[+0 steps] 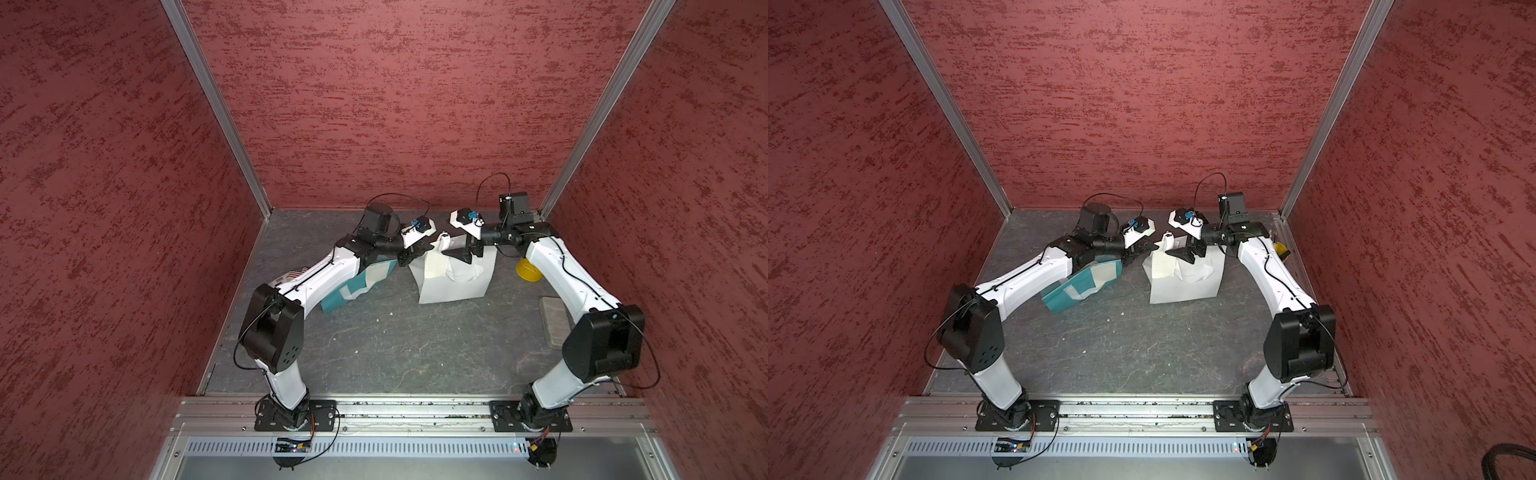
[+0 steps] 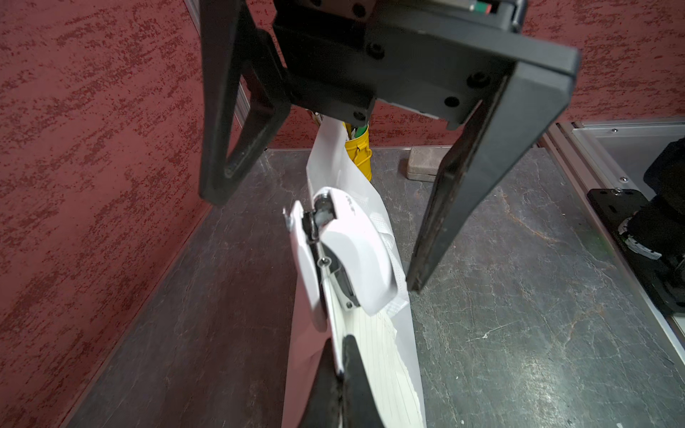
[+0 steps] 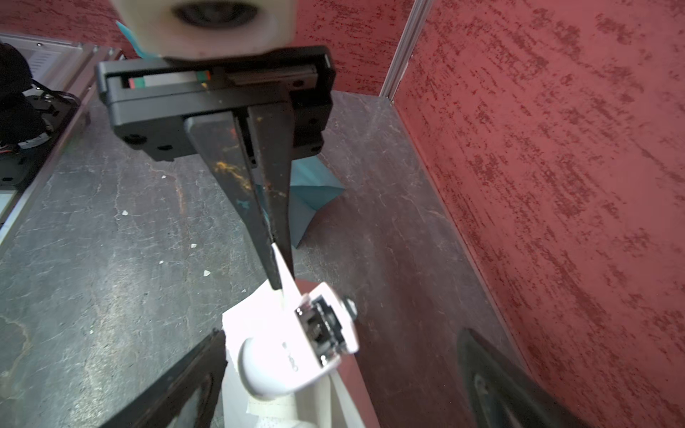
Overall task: Staple the receipts to the bags
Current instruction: Staple the receipt to the takeout bag.
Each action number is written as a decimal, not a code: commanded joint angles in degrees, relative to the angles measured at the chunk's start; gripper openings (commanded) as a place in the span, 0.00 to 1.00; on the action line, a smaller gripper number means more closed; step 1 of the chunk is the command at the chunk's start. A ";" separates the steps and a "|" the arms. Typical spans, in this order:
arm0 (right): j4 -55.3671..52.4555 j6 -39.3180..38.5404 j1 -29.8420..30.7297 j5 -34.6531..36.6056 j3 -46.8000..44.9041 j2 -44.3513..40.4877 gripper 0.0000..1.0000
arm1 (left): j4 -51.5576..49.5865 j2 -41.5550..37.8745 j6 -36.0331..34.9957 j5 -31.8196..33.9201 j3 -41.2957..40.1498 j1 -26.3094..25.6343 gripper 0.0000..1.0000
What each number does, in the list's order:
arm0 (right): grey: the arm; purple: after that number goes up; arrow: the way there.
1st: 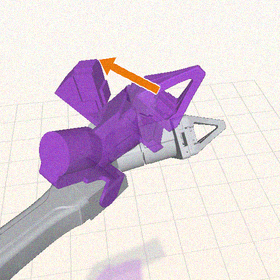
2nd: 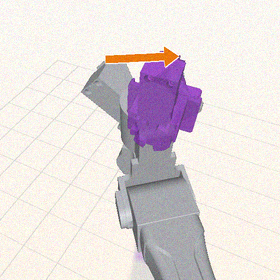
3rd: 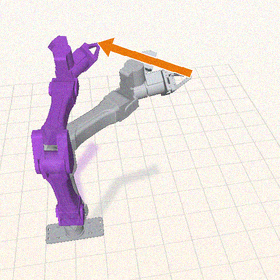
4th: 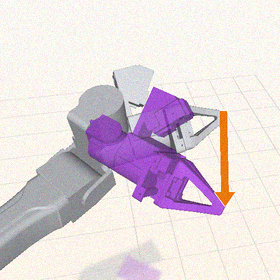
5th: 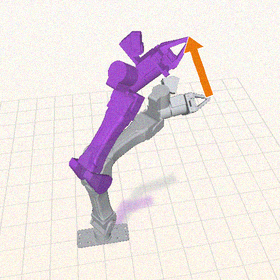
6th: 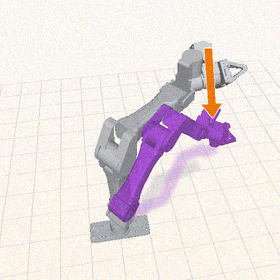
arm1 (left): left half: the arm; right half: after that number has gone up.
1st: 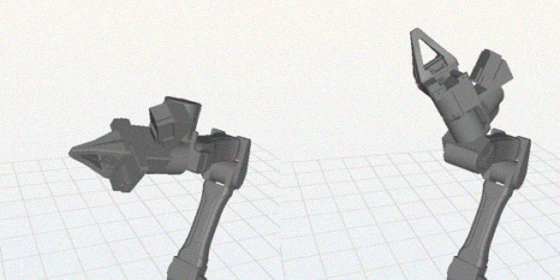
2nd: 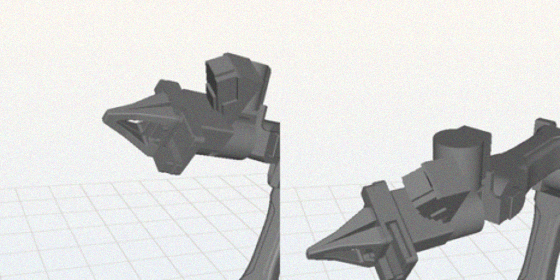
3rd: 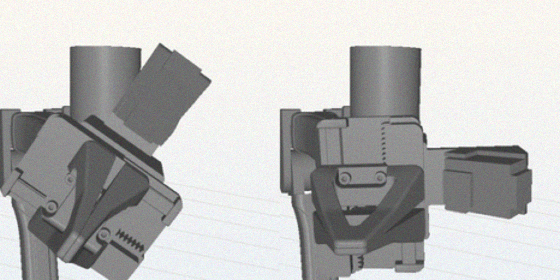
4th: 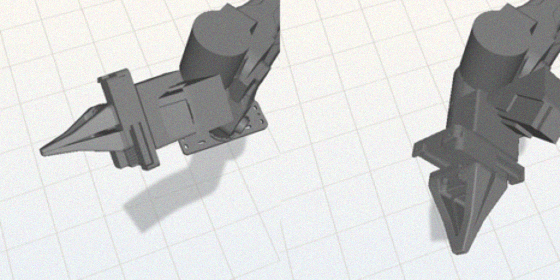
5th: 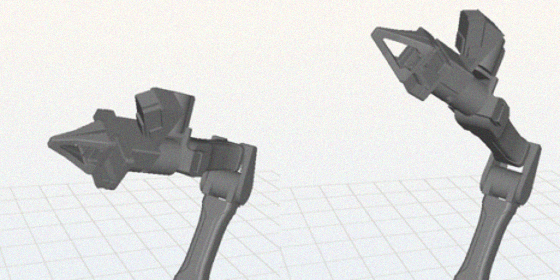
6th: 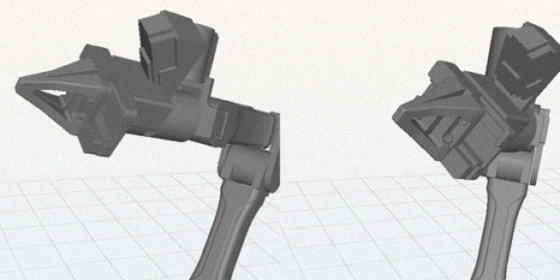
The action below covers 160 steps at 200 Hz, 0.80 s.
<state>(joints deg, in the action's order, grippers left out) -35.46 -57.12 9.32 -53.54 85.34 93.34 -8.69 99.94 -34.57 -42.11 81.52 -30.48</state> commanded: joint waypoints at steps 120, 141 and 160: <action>-9.99 -3.87 3.35 -2.80 5.01 3.72 0.93 | -4.93 1.37 -9.54 -5.28 3.39 1.21 0.00; -10.17 -3.36 3.80 -2.48 4.91 3.87 0.90 | -5.01 1.61 -9.77 -5.26 3.41 1.37 0.00; -10.48 -2.70 4.23 -1.75 4.92 4.09 0.85 | -4.67 1.66 -9.95 -5.27 3.13 1.44 0.00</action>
<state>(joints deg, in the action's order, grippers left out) -44.21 -60.97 12.82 -55.66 88.88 96.95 -13.04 100.73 -43.18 -46.04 83.37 -29.43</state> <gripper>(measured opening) 0.875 0.056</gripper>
